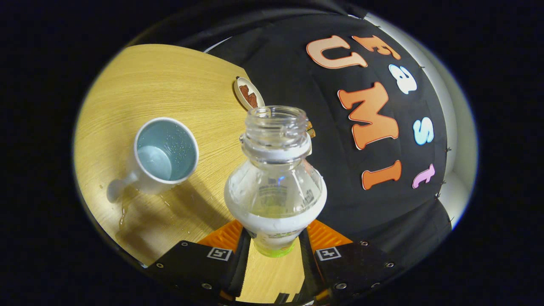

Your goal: Take the bottle from table, then pour the juice into the cup, finally place the bottle on the coaster

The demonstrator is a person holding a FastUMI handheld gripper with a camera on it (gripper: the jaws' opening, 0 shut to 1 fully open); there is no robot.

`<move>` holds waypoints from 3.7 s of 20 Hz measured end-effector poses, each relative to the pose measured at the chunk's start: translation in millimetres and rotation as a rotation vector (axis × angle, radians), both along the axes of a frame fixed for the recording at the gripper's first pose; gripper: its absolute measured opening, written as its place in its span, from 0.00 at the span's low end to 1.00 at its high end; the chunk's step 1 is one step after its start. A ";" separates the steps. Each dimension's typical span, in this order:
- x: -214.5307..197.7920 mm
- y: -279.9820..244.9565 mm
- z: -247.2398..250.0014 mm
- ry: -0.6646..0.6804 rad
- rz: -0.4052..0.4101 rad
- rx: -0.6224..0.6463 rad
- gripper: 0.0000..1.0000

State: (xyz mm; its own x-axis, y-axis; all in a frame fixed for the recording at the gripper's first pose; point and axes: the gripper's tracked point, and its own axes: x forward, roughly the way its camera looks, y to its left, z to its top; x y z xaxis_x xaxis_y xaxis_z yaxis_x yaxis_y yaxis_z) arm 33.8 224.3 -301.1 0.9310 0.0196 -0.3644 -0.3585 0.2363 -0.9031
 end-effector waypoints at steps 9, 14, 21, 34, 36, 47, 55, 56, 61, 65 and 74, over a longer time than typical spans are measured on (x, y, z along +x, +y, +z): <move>12.3 18.9 -0.5 -0.121 0.165 -0.241 0.58; 16.6 14.5 -3.6 -0.142 0.207 -0.328 0.57; 26.3 18.9 4.1 -0.195 0.282 -0.439 0.57; 34.2 18.3 3.3 -0.215 0.335 -0.518 0.57; 38.3 17.2 5.1 -0.231 0.338 -0.543 0.57; 41.7 17.5 8.1 -0.247 0.356 -0.598 0.57; 44.9 17.1 8.9 -0.243 0.374 -0.623 0.57; 44.7 17.8 9.2 -0.244 0.377 -0.627 0.57; 46.0 18.1 9.2 -0.243 0.391 -0.650 0.57; 45.2 20.1 9.5 -0.246 0.404 -0.662 0.57; 46.6 21.7 11.4 -0.259 0.420 -0.691 0.57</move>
State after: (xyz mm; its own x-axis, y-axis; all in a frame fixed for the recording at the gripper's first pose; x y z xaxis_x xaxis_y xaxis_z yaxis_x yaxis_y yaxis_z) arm 80.4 246.0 -289.7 0.9521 0.2334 -0.1977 -0.0550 -0.5053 -0.8612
